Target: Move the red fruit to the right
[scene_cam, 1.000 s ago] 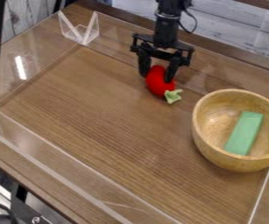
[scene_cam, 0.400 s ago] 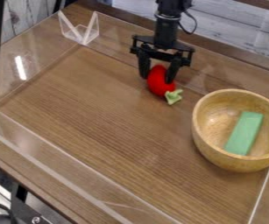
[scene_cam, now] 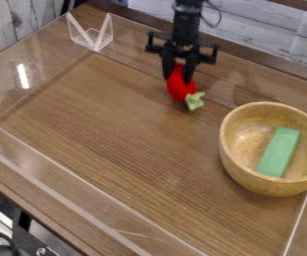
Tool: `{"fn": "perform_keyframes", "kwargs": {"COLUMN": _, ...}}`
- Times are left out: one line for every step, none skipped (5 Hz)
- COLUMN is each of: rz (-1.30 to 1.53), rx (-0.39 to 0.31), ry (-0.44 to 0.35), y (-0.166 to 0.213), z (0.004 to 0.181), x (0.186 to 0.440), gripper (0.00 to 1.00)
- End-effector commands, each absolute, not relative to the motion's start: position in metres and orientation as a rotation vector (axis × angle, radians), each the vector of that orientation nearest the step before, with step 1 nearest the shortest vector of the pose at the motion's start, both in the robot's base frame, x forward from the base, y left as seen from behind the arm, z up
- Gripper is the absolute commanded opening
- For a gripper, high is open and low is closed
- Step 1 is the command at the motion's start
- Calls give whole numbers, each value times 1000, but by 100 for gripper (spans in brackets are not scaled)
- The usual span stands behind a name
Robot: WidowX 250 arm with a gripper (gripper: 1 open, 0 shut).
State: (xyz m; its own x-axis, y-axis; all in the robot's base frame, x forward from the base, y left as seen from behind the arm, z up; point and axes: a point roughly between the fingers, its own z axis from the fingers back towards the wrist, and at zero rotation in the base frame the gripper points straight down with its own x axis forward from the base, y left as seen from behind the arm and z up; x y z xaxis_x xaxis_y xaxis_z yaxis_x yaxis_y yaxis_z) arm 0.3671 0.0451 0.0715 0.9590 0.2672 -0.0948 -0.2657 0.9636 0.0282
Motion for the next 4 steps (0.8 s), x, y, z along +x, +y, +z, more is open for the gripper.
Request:
{"fn": "perform_keyframes", "kwargs": {"rz": 171, "rx": -10, "ry": -49, "y": 44, "z": 143, "x": 368, "gripper": 0}}
{"fn": "perform_keyframes", "kwargs": {"rz": 64, "rx": -32, "ry": -79, "y": 32, "z": 172, "x": 359, "gripper": 0}}
{"fn": "perform_keyframes", "kwargs": {"rz": -35, "rx": -41, "ry": -63, "y": -14, "z": 165, "x": 348, "gripper": 0}}
{"fn": "perform_keyframes", "kwargs": {"rz": -115, "rx": -45, "ry": -29, "y": -64, "z": 147, "x": 341, "gripper": 0}}
